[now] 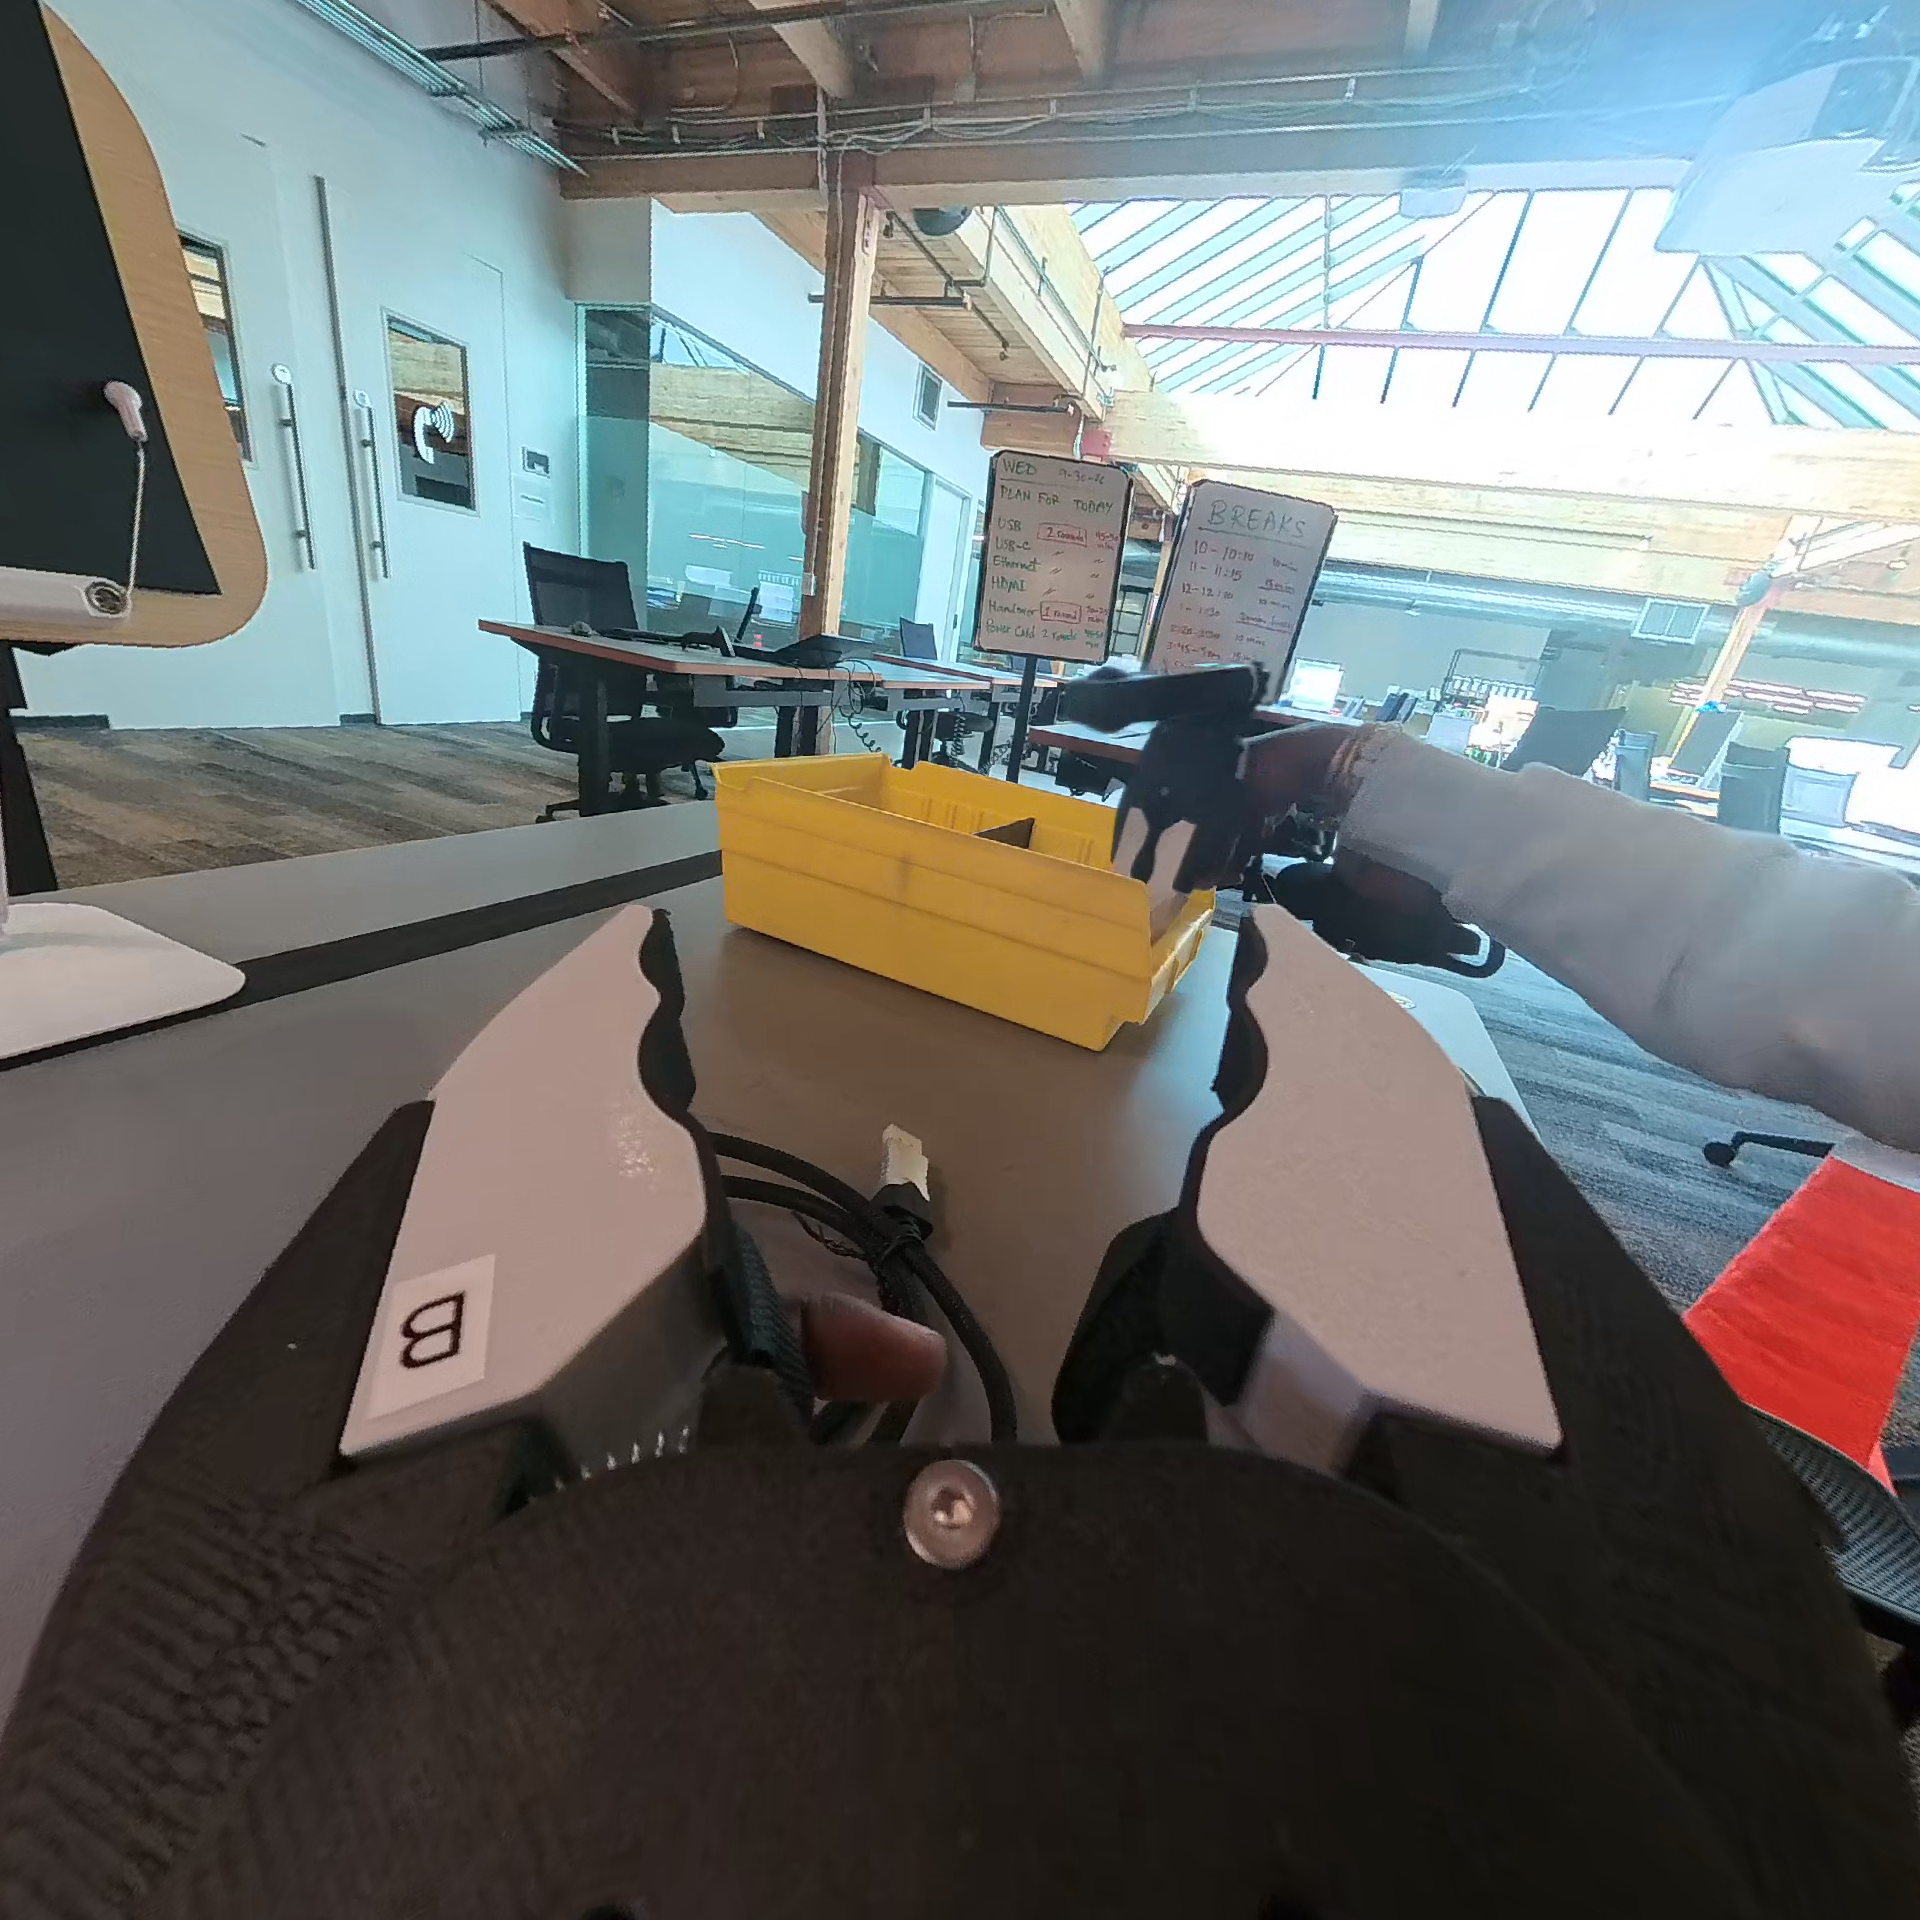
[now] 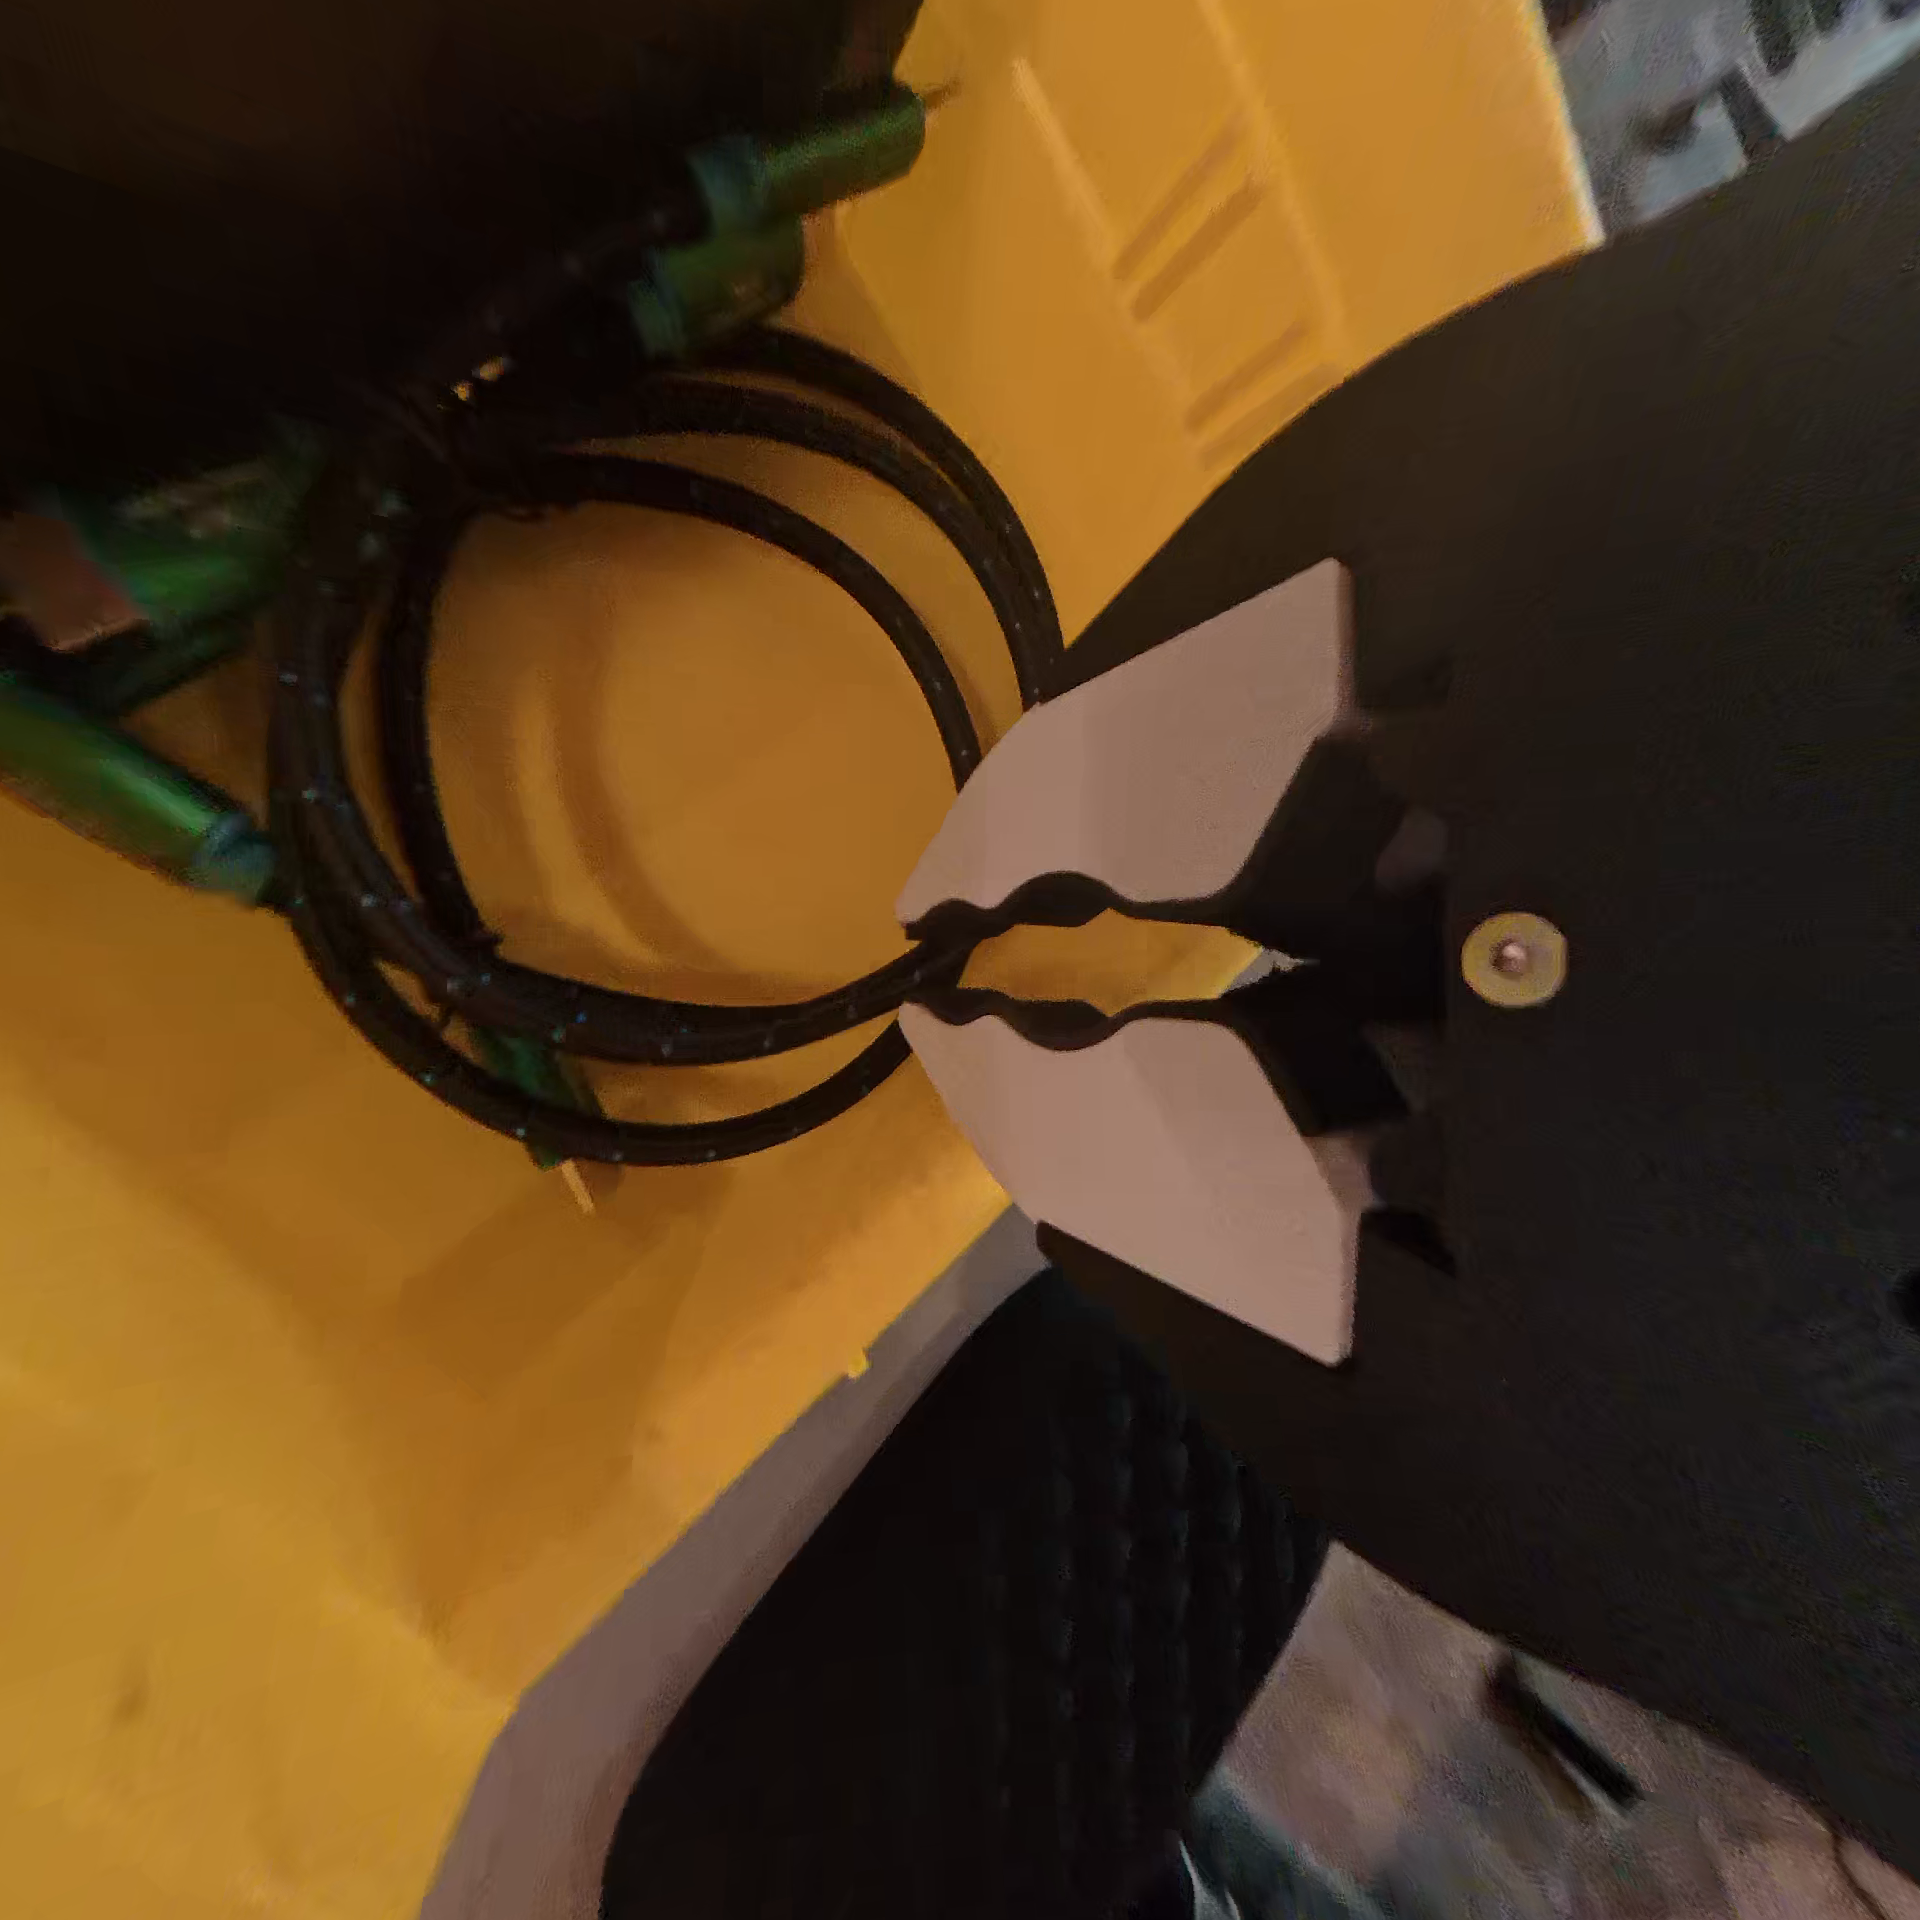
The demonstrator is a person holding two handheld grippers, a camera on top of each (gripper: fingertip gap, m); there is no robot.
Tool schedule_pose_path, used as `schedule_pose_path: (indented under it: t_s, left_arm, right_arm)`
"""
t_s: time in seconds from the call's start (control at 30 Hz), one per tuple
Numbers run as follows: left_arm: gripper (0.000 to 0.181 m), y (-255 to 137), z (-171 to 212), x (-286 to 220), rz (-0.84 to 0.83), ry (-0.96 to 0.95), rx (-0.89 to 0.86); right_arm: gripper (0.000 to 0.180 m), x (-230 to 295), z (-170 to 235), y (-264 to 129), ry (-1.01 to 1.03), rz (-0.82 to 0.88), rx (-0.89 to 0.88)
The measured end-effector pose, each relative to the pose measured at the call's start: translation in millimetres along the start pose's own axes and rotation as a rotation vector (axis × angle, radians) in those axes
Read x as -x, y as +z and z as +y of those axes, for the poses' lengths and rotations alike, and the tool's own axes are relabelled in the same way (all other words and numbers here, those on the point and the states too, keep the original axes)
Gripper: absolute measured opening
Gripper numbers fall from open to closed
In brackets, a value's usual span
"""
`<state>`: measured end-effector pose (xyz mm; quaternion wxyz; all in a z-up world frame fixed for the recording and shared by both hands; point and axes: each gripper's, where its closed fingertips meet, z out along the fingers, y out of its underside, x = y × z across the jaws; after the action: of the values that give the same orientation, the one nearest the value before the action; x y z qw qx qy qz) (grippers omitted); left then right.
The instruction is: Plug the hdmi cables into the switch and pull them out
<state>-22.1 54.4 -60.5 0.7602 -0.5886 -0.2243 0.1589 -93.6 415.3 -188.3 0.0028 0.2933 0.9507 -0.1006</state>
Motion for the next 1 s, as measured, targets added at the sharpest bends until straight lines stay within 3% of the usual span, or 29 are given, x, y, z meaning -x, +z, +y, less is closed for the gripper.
schedule_pose_path:
  t_s: [0.3,0.6,0.67,0.77,0.83,0.9,1.0]
  left_arm:
    - [0.099,1.8,4.2,-8.4,0.041,0.001,0.024]
    - [0.098,2.3,6.3,-6.5,0.032,0.005,0.033]
    - [0.098,1.5,5.1,-4.7,0.026,-0.008,0.026]
    - [0.098,1.0,4.2,-3.2,0.021,-0.016,0.021]
    - [0.098,1.1,4.7,-3.5,0.022,-0.015,0.023]
    - [0.098,1.6,6.1,-4.5,0.027,-0.015,0.030]
    - [0.098,2.2,8.5,-6.0,0.033,-0.013,0.044]
  right_arm:
    - [0.012,22.2,3.9,9.4,0.046,-0.124,0.155]
    - [0.041,22.9,-9.0,-17.0,0.035,-0.071,-0.064]
    - [0.039,26.1,-12.9,-19.0,0.001,-0.062,-0.104]
    - [0.012,38.2,-18.2,-18.2,-0.048,-0.116,-0.153]
    - [0.008,37.4,-13.7,-10.9,-0.050,-0.121,-0.117]
    - [0.008,36.4,-14.0,-6.8,0.015,-0.169,-0.103]
    - [0.012,37.0,-8.5,-1.7,0.278,-0.328,0.002]
